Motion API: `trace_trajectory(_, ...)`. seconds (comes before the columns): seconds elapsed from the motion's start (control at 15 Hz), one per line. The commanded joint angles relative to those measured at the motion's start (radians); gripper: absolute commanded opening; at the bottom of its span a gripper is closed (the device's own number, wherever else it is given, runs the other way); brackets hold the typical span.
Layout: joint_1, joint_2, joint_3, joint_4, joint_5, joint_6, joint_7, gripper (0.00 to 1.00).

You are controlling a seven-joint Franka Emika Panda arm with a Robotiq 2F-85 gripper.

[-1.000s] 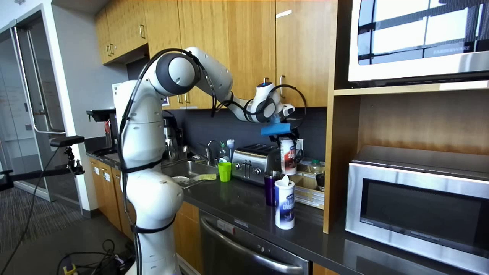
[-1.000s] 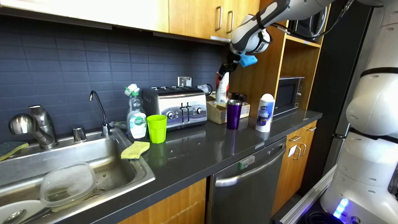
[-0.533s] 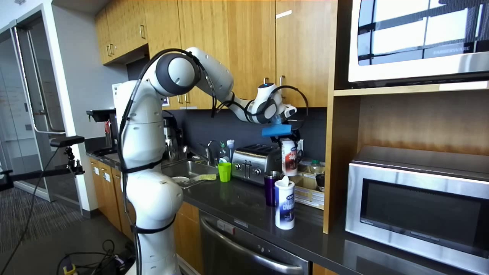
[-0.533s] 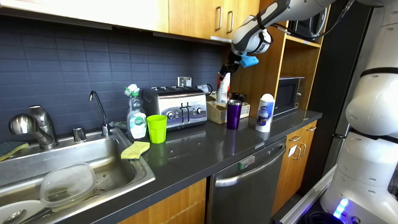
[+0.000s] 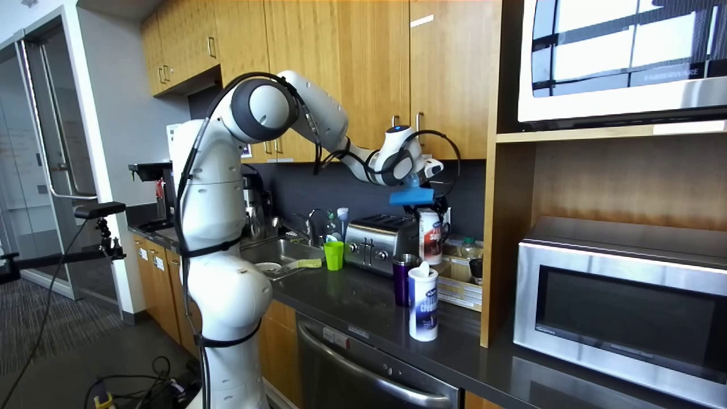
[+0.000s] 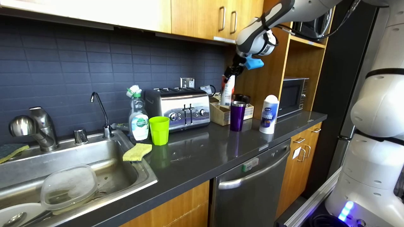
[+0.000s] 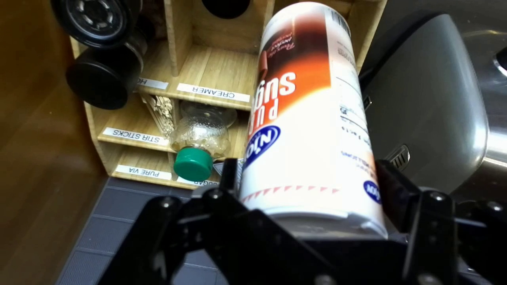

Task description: Put the white can into the wooden box

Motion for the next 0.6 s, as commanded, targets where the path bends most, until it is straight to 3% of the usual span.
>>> trace_trajectory(0.0, -0.002, -0.011, 0.000, -0.007, 0.030, 0.029, 0.000, 0.60)
trace_trajectory(0.53, -0.001, 0.001, 0.002, -0.007, 0.090, 0.042, -0.017, 0.60)
